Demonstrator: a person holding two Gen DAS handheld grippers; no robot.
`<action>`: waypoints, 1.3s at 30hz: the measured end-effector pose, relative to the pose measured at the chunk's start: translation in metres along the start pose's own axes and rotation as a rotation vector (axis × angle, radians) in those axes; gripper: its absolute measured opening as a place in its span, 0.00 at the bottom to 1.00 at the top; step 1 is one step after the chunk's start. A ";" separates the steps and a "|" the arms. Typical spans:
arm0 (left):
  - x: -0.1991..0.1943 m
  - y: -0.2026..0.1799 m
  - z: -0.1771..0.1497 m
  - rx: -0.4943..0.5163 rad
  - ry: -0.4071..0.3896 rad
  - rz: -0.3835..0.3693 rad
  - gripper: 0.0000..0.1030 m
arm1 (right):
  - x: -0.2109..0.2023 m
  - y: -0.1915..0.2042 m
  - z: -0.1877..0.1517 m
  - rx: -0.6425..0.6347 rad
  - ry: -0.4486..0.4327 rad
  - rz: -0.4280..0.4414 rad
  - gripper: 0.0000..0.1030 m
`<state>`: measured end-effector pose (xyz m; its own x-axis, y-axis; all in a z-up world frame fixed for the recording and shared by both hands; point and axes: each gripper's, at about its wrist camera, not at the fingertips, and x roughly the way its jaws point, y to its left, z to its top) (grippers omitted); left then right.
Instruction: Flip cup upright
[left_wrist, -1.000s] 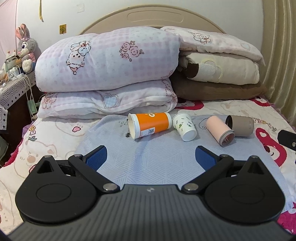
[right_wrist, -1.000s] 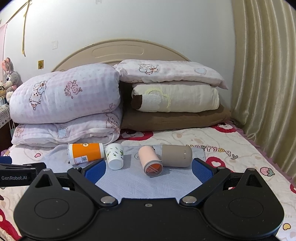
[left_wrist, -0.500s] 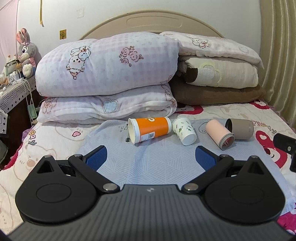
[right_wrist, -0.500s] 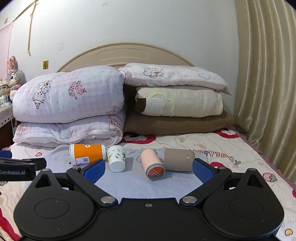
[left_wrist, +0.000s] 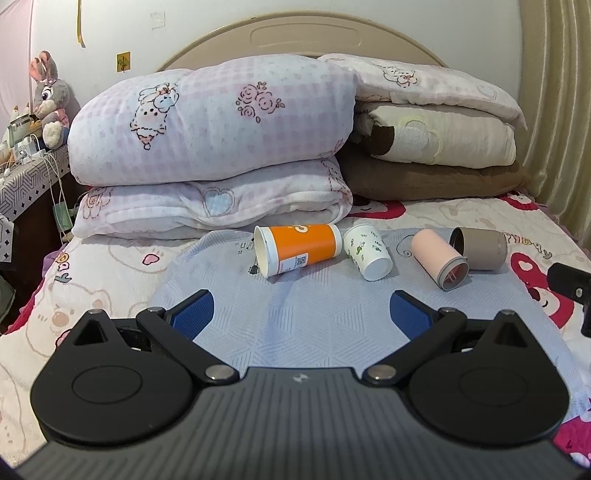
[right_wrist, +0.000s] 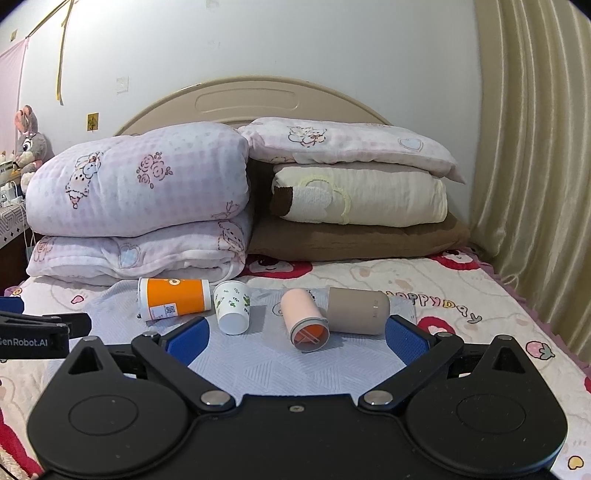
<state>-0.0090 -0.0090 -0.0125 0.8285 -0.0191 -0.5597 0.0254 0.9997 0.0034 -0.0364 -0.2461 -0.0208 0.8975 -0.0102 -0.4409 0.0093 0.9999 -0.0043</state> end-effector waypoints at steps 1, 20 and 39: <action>0.001 0.000 0.000 -0.001 0.002 0.000 1.00 | 0.000 0.000 0.000 0.000 0.001 -0.001 1.00; 0.051 -0.064 0.034 -0.039 0.219 -0.137 1.00 | 0.035 -0.093 0.044 -0.148 0.043 0.234 0.99; 0.176 -0.162 0.034 -0.413 0.473 -0.390 0.95 | 0.161 -0.111 0.044 -0.961 0.256 0.419 0.95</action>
<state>0.1519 -0.1750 -0.0831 0.4700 -0.4586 -0.7542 -0.0212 0.8484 -0.5290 0.1263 -0.3590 -0.0515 0.6284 0.2218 -0.7456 -0.7277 0.5062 -0.4628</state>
